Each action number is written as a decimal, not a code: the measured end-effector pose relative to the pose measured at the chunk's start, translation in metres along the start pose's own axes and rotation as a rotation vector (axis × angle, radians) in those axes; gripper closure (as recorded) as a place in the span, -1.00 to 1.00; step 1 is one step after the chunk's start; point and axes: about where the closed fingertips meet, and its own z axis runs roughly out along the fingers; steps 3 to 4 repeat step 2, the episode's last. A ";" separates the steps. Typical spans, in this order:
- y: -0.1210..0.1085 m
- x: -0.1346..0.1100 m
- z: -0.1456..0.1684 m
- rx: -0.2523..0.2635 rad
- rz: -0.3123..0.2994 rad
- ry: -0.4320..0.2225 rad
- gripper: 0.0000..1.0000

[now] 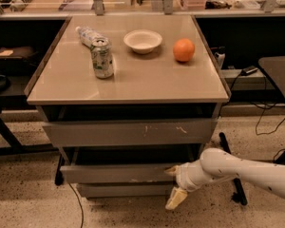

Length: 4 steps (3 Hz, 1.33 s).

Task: Close middle drawer

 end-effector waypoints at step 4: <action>-0.033 0.006 0.011 0.039 0.018 0.018 -1.00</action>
Offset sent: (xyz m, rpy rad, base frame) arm 0.0305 -0.0018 -0.0107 -0.0171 -0.0120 -0.0325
